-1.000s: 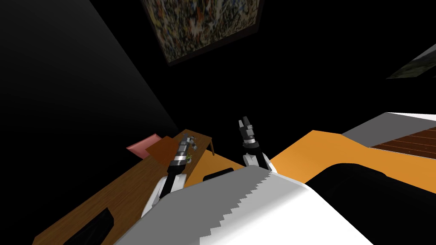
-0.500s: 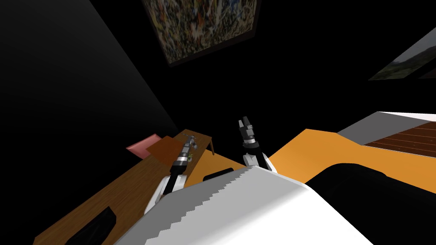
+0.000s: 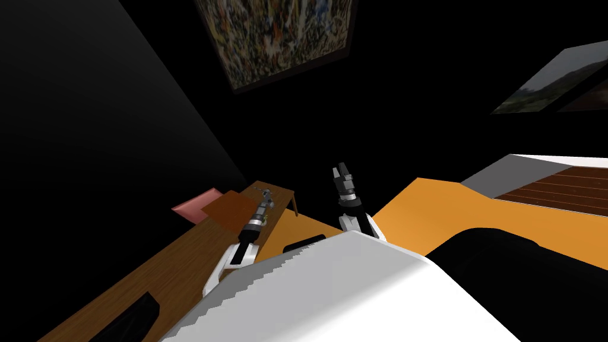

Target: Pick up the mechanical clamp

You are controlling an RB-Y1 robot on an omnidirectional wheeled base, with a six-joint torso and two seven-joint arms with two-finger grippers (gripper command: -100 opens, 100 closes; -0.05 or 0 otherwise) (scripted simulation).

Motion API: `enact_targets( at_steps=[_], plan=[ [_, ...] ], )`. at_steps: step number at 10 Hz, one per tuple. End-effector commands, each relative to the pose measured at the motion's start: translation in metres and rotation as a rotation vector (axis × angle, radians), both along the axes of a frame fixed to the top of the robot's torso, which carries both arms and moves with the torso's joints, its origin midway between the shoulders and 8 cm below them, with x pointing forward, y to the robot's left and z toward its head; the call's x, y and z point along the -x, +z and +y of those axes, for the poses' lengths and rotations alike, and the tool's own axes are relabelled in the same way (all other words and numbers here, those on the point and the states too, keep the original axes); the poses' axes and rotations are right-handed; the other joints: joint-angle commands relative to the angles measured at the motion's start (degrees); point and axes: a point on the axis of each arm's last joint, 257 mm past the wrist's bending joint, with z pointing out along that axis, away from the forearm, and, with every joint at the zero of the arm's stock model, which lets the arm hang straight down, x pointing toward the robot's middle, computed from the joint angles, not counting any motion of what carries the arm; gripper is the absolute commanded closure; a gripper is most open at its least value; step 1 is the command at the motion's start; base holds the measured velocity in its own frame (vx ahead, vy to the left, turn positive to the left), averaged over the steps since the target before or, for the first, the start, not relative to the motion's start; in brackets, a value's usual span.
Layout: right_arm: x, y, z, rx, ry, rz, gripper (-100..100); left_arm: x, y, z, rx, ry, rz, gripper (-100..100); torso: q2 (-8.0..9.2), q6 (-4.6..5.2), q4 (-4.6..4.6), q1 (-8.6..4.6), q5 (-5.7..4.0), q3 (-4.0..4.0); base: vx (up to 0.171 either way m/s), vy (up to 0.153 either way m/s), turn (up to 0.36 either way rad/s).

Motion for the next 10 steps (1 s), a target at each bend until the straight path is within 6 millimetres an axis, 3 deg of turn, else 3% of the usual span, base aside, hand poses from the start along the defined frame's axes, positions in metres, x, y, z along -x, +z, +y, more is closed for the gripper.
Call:
enact_targets(
  at_steps=[1, 7, 9, 10],
  plan=[
    [0.000, 0.000, 0.000, 0.000, 0.000, 0.000, 0, 0.003, -0.031, 0.009, -0.067, 0.014, 0.059, -100, 0.00, 0.00, 0.00, 0.00, 0.00, 0.00, 0.000, -0.021, -0.066],
    [0.000, 0.000, 0.000, 0.000, 0.000, 0.000, 0, 0.010, -0.107, 0.085, -0.314, 0.083, 0.226, -100, -0.19, -0.01, -0.04, -0.25, -0.06, -0.11, 0.033, -0.060, -0.076],
    [0.000, 0.000, 0.000, 0.000, 0.000, 0.000, 0, 0.010, -0.107, 0.085, -0.314, 0.083, 0.226, -100, -0.18, -0.02, -0.04, -0.20, -0.05, -0.11, 0.028, -0.030, 0.000],
    [0.000, 0.000, 0.000, 0.000, 0.000, 0.000, 0, 0.013, -0.116, 0.101, -0.353, 0.097, 0.251, -100, -0.11, -0.02, -0.03, -0.08, -0.02, -0.06, 0.017, -0.031, -0.061]
  ],
)
